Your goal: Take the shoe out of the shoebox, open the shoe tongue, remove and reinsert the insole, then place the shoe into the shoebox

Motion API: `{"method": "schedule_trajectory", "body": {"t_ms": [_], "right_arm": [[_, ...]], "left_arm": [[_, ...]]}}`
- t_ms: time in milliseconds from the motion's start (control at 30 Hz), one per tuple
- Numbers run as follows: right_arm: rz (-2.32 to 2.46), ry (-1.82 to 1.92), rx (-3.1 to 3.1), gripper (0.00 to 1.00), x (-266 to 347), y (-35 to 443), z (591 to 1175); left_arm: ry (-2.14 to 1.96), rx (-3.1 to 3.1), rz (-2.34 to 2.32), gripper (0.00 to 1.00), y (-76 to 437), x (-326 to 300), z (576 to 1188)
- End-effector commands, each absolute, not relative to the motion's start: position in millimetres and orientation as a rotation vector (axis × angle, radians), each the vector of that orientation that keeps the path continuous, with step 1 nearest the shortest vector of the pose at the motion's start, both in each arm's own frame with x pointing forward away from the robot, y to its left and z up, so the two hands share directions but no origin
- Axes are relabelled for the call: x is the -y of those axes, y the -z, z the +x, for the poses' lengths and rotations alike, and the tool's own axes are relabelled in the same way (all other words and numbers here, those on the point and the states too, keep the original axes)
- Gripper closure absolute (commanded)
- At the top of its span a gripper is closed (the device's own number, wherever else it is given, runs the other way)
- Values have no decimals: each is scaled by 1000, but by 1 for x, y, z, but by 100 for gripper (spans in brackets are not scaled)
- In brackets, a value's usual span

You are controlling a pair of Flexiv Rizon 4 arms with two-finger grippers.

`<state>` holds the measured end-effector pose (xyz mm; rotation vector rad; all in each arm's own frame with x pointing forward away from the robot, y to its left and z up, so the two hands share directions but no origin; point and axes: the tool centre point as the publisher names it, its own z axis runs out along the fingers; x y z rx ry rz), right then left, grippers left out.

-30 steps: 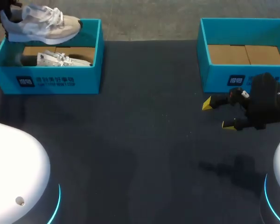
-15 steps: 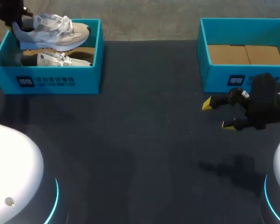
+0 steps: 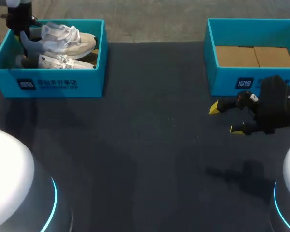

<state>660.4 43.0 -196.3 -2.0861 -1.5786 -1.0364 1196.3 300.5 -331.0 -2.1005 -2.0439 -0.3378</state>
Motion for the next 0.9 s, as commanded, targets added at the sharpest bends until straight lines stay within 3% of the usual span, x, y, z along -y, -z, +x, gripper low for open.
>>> {"method": "schedule_trajectory", "body": {"t_ms": [33, 767, 800, 833, 900], "right_arm": [[-2092, 1038, 1578, 0, -44, 197, 659], [-2092, 1038, 1578, 0, -44, 197, 659], [-2092, 1038, 1578, 0, -44, 197, 659], [-2092, 1038, 1578, 0, -44, 197, 659], [-2092, 1038, 1578, 0, -44, 197, 659]], "left_arm": [[282, 2019, -2068, 100, 350, -303, 1223], [129, 1937, -2066, 100, 393, -300, 1231], [114, 1940, -2069, 89, 392, -299, 1230], [109, 1939, -2072, 66, 390, -299, 1228], [107, 1939, -2083, 9, 384, -297, 1226]]}}
